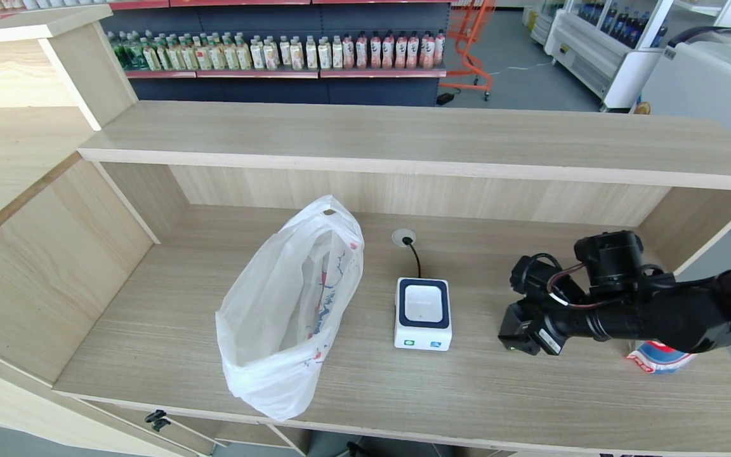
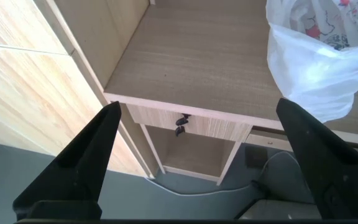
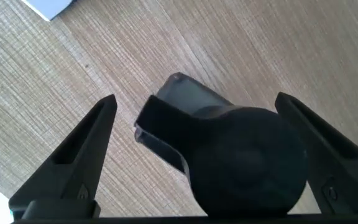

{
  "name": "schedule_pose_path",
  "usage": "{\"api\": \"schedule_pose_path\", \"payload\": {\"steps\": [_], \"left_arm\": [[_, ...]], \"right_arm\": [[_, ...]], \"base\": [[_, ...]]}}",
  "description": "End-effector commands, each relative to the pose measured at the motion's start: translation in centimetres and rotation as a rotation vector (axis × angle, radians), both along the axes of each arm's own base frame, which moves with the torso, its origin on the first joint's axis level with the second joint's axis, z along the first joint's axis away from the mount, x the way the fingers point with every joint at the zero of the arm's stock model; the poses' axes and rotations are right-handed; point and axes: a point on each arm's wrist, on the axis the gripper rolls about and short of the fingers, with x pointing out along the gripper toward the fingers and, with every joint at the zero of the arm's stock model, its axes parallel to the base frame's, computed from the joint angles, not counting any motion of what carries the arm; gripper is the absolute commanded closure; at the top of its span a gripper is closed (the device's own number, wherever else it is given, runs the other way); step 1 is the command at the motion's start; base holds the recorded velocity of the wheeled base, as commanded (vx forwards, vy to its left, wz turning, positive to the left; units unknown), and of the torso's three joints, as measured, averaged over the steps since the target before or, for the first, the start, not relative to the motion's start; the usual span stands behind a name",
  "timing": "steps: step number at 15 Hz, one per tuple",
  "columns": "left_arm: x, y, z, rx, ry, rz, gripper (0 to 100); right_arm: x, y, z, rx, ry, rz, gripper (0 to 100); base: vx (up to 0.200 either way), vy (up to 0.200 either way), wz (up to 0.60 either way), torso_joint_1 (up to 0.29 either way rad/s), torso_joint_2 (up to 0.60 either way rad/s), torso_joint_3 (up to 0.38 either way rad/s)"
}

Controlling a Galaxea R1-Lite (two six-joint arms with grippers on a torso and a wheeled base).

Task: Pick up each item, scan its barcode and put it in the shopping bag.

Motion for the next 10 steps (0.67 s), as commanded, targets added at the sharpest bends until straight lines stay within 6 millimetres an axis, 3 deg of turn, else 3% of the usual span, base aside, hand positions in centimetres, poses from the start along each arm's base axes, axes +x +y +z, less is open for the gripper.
{"api": "schedule_pose_path", "payload": {"steps": [1,5,10], "left_arm": [[0.0,0.0,0.0,0.000,0.000,0.001,0],[0.0,0.0,0.0,0.000,0.000,0.001,0],[0.0,0.0,0.0,0.000,0.001,0.001,0]], "right_arm": [[0.4,0.7,-1.0,0.008,0.034,0.033,100],[0.3,1.4,-0.3,0.020,0.016,0.054,100],[-3.1,0.5,2.2,0.041,-0.027,0.045,100]], "base": [[0.000,0.000,0.00,0.000,0.00,0.000],[0.000,0.000,0.00,0.000,0.00,0.000],[0.000,0.000,0.00,0.000,0.00,0.000]]}}
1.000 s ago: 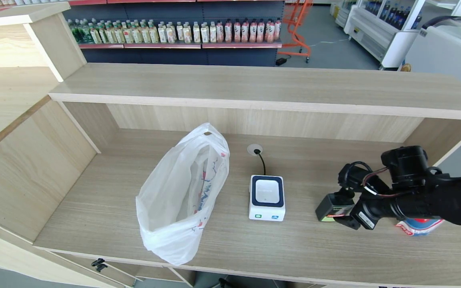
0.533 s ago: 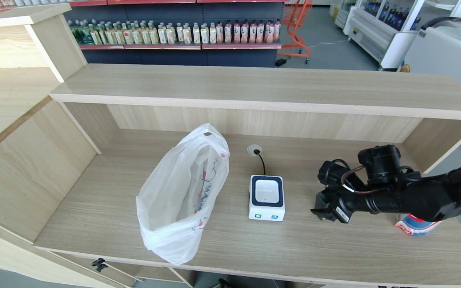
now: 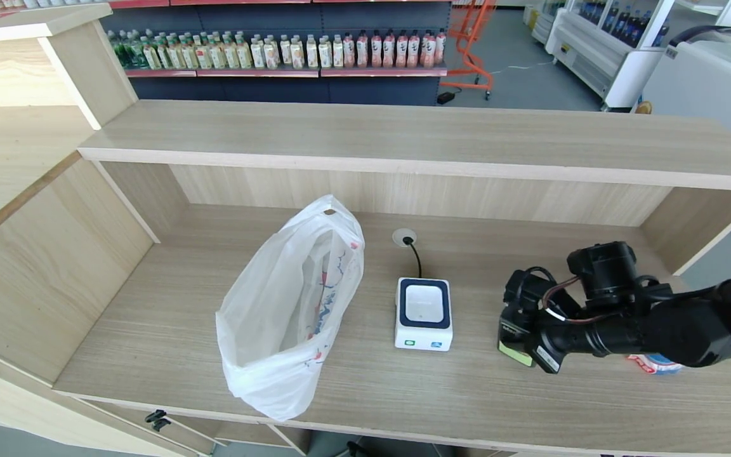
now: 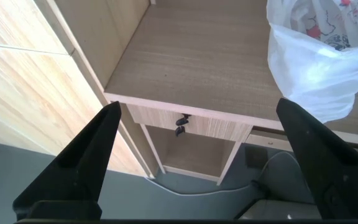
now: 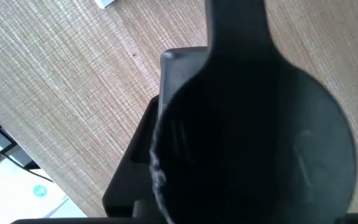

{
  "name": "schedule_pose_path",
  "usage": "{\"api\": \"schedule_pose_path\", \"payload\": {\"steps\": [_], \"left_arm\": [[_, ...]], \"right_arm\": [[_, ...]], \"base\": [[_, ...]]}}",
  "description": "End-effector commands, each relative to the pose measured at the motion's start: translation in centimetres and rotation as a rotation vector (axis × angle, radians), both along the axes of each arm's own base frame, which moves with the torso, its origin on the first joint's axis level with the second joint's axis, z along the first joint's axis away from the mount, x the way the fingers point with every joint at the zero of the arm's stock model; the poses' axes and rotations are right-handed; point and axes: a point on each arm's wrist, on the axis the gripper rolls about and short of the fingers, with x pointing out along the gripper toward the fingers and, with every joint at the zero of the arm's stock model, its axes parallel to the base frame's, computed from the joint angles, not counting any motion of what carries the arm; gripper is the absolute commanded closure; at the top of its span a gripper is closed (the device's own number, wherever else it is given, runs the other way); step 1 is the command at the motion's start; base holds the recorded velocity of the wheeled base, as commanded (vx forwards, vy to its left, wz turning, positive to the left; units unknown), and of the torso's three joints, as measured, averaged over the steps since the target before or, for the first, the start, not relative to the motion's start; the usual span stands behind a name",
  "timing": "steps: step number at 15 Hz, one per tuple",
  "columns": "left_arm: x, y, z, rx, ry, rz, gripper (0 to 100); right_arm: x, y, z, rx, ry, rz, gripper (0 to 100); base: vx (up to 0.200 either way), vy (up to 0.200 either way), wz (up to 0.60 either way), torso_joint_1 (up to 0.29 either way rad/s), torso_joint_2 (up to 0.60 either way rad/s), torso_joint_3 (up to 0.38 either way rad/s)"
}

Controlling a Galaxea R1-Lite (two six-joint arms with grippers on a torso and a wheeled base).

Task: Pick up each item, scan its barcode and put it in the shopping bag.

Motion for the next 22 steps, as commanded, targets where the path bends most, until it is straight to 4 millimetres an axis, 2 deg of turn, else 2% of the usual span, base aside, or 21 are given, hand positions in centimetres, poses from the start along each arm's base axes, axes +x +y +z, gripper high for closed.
{"api": "schedule_pose_path", "payload": {"steps": [1,2,3,4,5,6,7,9,10,11,12,13,15,16,17,19,22], "left_arm": [[0.0,0.0,0.0,0.000,0.000,0.001,0],[0.0,0.0,0.0,0.000,0.000,0.001,0],[0.0,0.0,0.0,0.000,0.000,0.001,0],[0.0,0.0,0.0,0.000,0.000,0.001,0],[0.0,0.0,0.0,0.000,0.000,0.001,0],[0.0,0.0,0.0,0.000,0.000,0.001,0],[0.0,0.0,0.0,0.000,0.001,0.001,0],[0.0,0.0,0.0,0.000,0.000,0.001,0],[0.0,0.0,0.0,0.000,0.000,0.001,0],[0.0,0.0,0.0,0.000,0.000,0.001,0],[0.0,0.0,0.0,0.000,0.000,0.001,0],[0.0,0.0,0.0,0.000,0.000,0.001,0],[0.0,0.0,0.0,0.000,0.000,0.001,0],[0.0,0.0,0.0,0.000,0.000,0.001,0],[0.0,0.0,0.0,0.000,0.000,0.001,0],[0.0,0.0,0.0,0.000,0.000,0.001,0],[0.0,0.0,0.0,0.000,0.001,0.001,0]], "right_arm": [[-2.1,-0.5,5.0,0.096,-0.135,-0.039,100],[-3.0,-0.7,6.7,0.142,-0.174,-0.061,100],[-5.5,-1.8,9.9,0.203,-0.269,-0.102,100],[-7.9,-3.3,10.8,0.188,-0.329,-0.131,100],[-10.1,-4.5,11.2,0.075,-0.417,-0.094,100],[-11.4,-5.5,11.3,-0.067,-0.495,-0.045,100],[-12.9,-7.1,12.1,-0.391,-0.662,0.117,100],[-13.1,-7.2,12.8,-0.572,-0.871,0.472,100],[-12.7,-6.8,13.4,-0.735,-1.033,0.682,100],[-12.6,-5.7,13.4,-0.865,-1.208,0.894,100],[-12.7,-4.9,13.6,-0.898,-1.320,1.001,100],[-13.2,-3.4,13.2,-0.925,-1.569,1.224,100],[-13.7,-3.2,10.8,-0.930,-1.576,1.350,100],[-13.6,-3.2,10.2,-0.883,-1.542,1.378,100],[-13.5,-3.1,8.9,-0.753,-1.504,1.443,100],[-12.3,-2.6,7.8,-0.648,-1.524,1.495,100],[-11.9,-0.6,8.9,-0.631,-1.728,1.548,100]], "base": [[0.000,0.000,0.00,0.000,0.00,0.000],[0.000,0.000,0.00,0.000,0.00,0.000],[0.000,0.000,0.00,0.000,0.00,0.000],[0.000,0.000,0.00,0.000,0.00,0.000],[0.000,0.000,0.00,0.000,0.00,0.000],[0.000,0.000,0.00,0.000,0.00,0.000],[0.000,0.000,0.00,0.000,0.00,0.000],[0.000,0.000,0.00,0.000,0.00,0.000],[0.000,0.000,0.00,0.000,0.00,0.000],[0.000,0.000,0.00,0.000,0.00,0.000],[0.000,0.000,0.00,0.000,0.00,0.000],[0.000,0.000,0.00,0.000,0.00,0.000],[0.000,0.000,0.00,0.000,0.00,0.000],[0.000,0.000,0.00,0.000,0.00,0.000],[0.000,0.000,0.00,0.000,0.00,0.000],[0.000,0.000,0.00,0.000,0.00,0.000],[0.000,0.000,0.00,0.000,0.00,0.000]]}}
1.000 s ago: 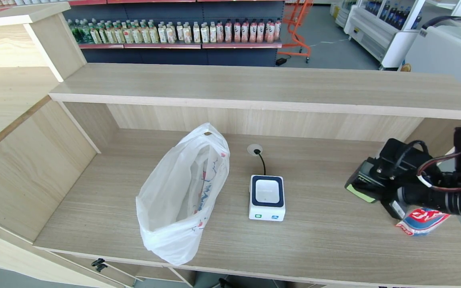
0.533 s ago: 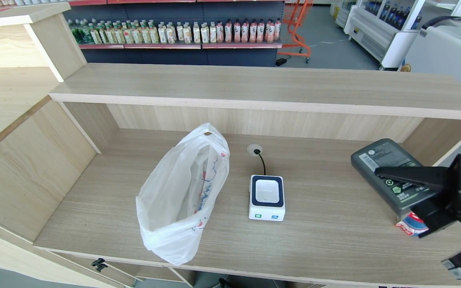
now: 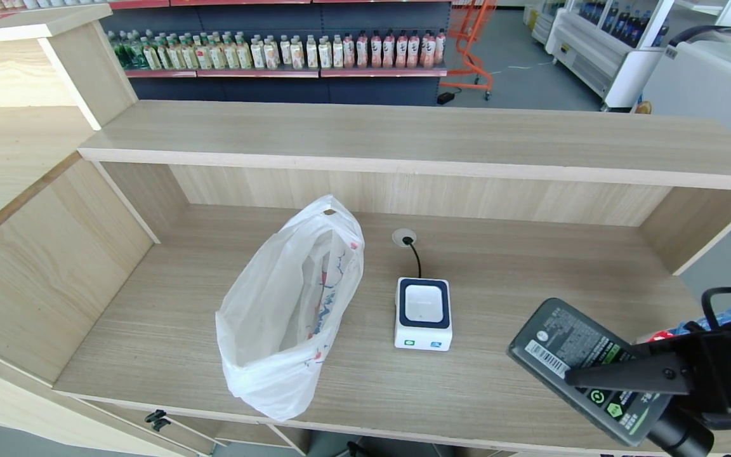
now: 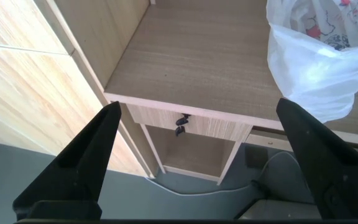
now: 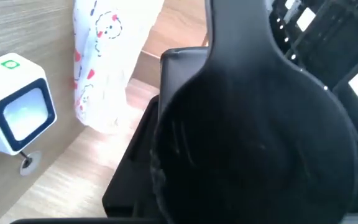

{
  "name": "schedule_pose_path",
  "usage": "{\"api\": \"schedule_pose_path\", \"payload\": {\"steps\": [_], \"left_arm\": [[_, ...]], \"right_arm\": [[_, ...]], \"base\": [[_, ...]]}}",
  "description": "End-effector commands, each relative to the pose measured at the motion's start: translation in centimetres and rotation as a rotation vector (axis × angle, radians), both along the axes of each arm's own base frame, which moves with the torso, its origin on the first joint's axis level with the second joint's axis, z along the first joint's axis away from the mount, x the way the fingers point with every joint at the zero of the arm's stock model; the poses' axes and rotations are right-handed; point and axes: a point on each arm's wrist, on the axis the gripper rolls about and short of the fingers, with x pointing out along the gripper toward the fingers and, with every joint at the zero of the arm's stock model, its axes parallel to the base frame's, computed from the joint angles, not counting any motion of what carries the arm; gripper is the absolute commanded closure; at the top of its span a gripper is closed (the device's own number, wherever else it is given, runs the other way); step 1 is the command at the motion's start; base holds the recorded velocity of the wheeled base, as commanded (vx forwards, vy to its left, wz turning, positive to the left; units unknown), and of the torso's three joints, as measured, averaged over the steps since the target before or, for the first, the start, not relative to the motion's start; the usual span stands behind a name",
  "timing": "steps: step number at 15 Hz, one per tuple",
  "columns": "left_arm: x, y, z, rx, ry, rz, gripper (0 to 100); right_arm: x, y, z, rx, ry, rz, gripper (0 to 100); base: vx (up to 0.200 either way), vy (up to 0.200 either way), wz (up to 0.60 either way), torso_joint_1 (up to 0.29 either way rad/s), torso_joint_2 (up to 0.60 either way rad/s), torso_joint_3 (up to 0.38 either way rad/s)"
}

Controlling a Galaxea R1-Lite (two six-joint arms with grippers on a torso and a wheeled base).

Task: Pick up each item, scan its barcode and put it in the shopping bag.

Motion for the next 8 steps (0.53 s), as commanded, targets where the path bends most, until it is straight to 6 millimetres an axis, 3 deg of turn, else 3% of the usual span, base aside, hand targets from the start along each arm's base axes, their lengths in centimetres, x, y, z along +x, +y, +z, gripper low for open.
{"api": "schedule_pose_path", "payload": {"steps": [1,3,8], "left_arm": [[0.0,0.0,0.0,0.000,0.000,0.001,0],[0.0,0.0,0.0,0.000,0.000,0.001,0],[0.0,0.0,0.0,0.000,0.000,0.001,0]], "right_arm": [[0.6,1.9,0.4,0.017,-0.093,0.112,100],[1.1,3.8,1.1,0.042,-0.158,0.192,100],[2.3,5.7,1.6,0.060,-0.193,0.247,100]], "base": [[0.000,0.000,0.00,0.000,0.00,0.000],[0.000,0.000,0.00,0.000,0.00,0.000],[0.000,0.000,0.00,0.000,0.00,0.000]]}}
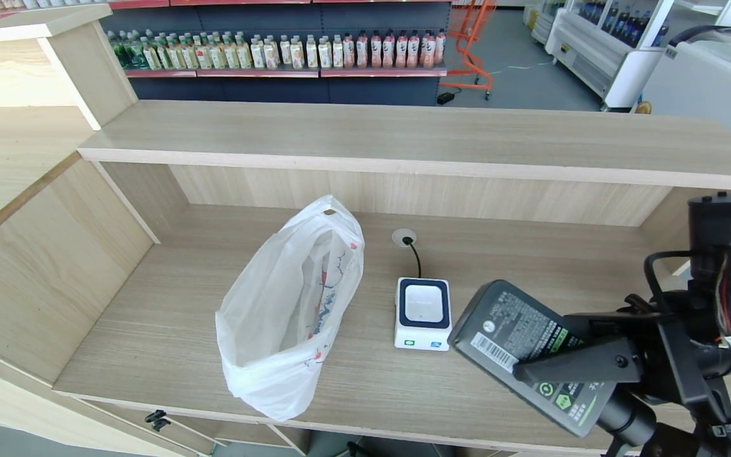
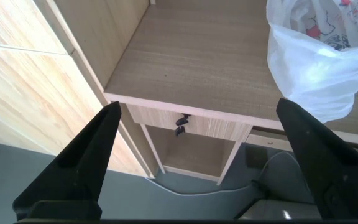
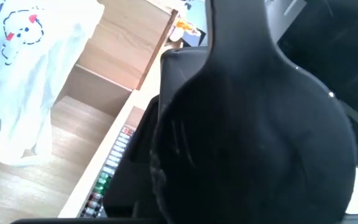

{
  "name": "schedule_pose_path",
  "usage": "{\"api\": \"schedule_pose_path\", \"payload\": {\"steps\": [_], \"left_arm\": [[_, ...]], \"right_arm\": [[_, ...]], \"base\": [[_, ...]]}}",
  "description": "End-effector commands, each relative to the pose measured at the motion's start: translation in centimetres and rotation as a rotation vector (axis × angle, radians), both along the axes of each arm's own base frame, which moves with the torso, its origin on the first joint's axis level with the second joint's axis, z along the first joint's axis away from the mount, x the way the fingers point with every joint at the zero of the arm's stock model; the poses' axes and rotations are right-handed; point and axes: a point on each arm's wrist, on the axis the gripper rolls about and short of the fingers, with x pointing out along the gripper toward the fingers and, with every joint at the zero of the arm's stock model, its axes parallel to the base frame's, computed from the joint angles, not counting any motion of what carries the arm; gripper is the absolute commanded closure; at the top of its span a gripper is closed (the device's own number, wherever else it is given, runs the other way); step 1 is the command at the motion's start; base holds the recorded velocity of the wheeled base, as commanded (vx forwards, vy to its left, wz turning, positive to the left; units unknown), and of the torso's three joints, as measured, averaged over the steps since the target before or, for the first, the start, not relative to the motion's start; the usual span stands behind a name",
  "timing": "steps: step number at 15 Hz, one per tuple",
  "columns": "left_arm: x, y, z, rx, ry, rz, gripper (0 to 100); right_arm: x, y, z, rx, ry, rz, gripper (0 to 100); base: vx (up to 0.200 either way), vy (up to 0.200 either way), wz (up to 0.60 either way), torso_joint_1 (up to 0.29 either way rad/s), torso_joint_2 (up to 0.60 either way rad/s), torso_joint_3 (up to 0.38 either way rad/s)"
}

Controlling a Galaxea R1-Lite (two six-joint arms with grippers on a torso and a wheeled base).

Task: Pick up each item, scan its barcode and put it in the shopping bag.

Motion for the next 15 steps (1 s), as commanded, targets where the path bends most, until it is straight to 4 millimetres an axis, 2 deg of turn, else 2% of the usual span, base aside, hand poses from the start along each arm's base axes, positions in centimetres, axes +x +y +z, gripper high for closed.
{"api": "schedule_pose_path", "payload": {"steps": [1,6,15], "left_arm": [[0.0,0.0,0.0,0.000,0.000,0.001,0],[0.0,0.0,0.0,0.000,0.000,0.001,0],[0.0,0.0,0.0,0.000,0.000,0.001,0]], "right_arm": [[0.6,1.6,0.2,0.003,-0.042,0.057,100],[0.4,3.4,-0.1,0.000,-0.031,0.126,100],[0.3,3.4,-0.2,-0.001,-0.030,0.125,100]], "base": [[0.000,0.000,0.00,0.000,0.00,0.000],[0.000,0.000,0.00,0.000,0.00,0.000],[0.000,0.000,0.00,0.000,0.00,0.000]]}}
